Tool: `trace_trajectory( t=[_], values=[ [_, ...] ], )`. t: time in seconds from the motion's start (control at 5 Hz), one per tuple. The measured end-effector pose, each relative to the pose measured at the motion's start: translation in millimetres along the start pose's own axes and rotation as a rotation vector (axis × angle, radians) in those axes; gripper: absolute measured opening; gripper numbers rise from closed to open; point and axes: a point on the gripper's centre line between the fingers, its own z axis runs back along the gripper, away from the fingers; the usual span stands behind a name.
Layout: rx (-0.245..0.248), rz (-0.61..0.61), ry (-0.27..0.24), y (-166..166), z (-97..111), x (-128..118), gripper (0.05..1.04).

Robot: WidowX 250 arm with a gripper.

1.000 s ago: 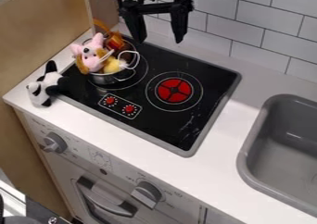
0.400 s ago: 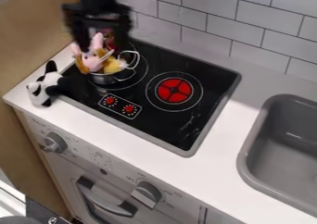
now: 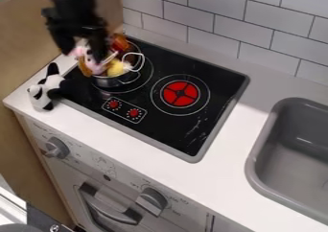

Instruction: Put the stuff toy to the bottom right corner of the burner

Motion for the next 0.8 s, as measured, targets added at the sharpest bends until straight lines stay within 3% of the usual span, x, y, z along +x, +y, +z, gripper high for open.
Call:
trace_trajectory(
  t=[0.2, 0.4, 0.8],
  values=[
    [0.05, -0.028, -0.069, 11.4, -7.1, -3.3, 0.996],
    [0.068, -0.083, -0.132, 12.7, -14.4, -2.2, 0.996],
    [0.061, -0.113, -0.226, 17.1, -11.1, 9.2, 0.996]
  ],
)
